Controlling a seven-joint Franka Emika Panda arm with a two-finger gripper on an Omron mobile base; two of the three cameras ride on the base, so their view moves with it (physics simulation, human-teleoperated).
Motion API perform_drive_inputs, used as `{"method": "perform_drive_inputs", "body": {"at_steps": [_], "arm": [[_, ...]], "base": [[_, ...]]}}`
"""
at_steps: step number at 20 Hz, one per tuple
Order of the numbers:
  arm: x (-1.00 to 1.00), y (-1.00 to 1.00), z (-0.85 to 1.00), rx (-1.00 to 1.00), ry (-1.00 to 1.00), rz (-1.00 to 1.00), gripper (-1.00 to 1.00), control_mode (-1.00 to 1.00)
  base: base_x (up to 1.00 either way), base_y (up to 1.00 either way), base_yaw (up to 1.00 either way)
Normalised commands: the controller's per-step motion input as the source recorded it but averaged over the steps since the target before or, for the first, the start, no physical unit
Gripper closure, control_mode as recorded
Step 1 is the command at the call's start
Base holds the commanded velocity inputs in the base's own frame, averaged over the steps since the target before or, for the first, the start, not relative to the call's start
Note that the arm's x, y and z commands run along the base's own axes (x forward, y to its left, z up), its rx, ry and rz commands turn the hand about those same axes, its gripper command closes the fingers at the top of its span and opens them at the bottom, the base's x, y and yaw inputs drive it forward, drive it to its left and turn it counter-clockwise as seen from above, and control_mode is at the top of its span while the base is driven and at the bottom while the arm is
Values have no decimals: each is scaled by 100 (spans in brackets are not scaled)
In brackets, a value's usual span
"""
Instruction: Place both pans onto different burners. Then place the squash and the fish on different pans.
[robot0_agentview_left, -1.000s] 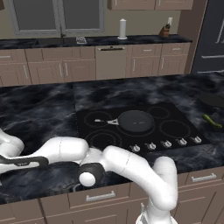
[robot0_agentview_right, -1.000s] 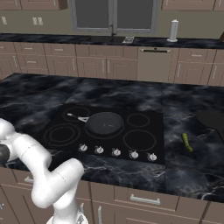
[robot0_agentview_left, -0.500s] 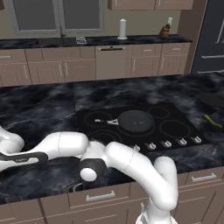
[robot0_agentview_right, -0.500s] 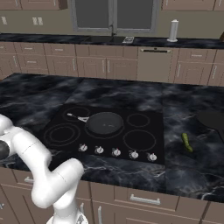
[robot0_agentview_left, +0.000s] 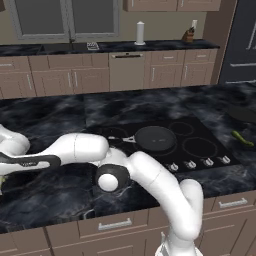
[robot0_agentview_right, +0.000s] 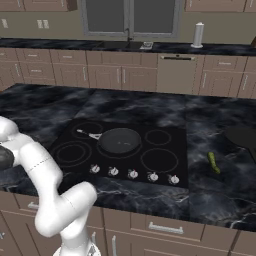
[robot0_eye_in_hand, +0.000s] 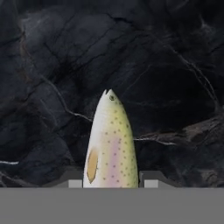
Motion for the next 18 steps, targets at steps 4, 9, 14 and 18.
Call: {"method": "perform_drive_inputs", "body": {"at_steps": [4,9,14,18], "arm": [[0,-69,38,0,0,-11,100,-100],[0,-92,26,0,0,-8,100,-100],[0,-100,24,0,0,-7,100,-100],[-2,-100,28,1,0,-4,100,-100]], "base": [[0,0,0],[0,0,0],[0,0,0],[0,0,0]]}}
